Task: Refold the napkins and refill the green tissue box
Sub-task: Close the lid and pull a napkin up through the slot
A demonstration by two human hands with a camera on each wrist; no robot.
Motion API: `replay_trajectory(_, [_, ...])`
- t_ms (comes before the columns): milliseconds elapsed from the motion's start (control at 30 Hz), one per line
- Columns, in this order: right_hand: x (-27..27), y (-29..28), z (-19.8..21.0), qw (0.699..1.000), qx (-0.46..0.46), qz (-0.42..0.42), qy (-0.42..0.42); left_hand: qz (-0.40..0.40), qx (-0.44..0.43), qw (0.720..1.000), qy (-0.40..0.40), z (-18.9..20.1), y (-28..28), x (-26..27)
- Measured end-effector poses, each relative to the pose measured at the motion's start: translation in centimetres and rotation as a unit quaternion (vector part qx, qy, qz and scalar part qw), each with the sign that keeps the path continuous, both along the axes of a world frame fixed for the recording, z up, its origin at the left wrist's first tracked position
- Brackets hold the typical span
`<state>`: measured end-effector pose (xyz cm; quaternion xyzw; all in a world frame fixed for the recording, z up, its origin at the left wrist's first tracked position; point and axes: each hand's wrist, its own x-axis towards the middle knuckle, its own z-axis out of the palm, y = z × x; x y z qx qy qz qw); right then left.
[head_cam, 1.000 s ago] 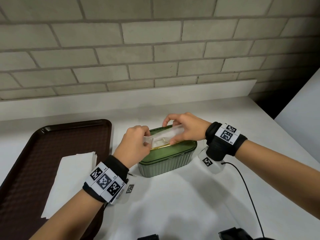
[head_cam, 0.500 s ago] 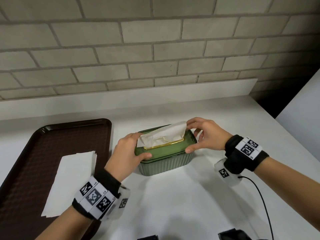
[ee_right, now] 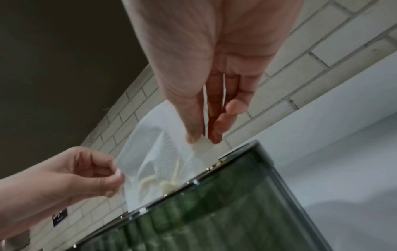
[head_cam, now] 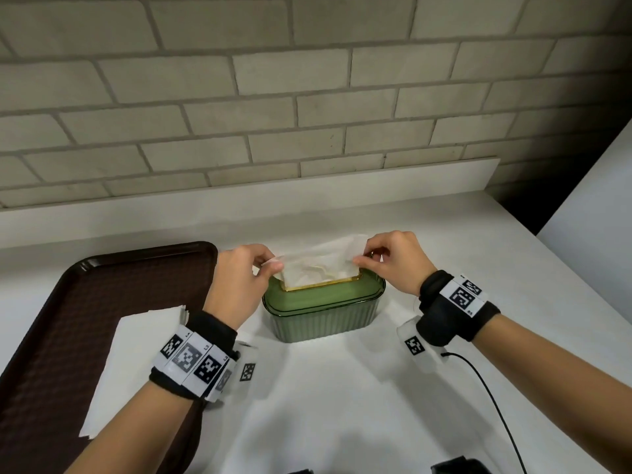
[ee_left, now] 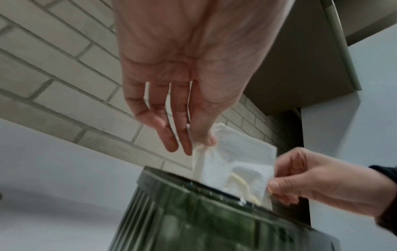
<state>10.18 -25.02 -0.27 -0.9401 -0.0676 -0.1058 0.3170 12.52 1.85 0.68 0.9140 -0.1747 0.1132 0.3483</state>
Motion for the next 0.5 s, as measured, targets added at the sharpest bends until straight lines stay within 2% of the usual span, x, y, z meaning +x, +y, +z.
replay_trajectory(133, [-0.3,-0.4,-0.3,0.999,0.026,-0.012,0.03,-0.002,-0.043,0.998,0.05,-0.7,0.5,-0.7])
replay_trajectory(267, [-0.9,-1.6,-0.8,0.996,-0.01,0.017,0.082,-0.016,0.02,0.987,0.157,-2.7,1.3,-1.8])
replay_trajectory(300, [-1.1,-1.7,-0.9,0.994,0.0,0.026,0.106,-0.028,0.011,0.982,0.188,-3.2,1.4,-2.0])
replay_trajectory(433, [-1.4,-0.7,-2.8,0.985,0.005,0.061,0.16,-0.066,-0.104,0.949,0.291,-4.1,1.2,-1.7])
replay_trajectory(500, [-1.2,-0.3,-3.4,0.983,0.013,0.059,0.171,-0.069,-0.138,0.937,0.312,-4.0,1.2,-1.0])
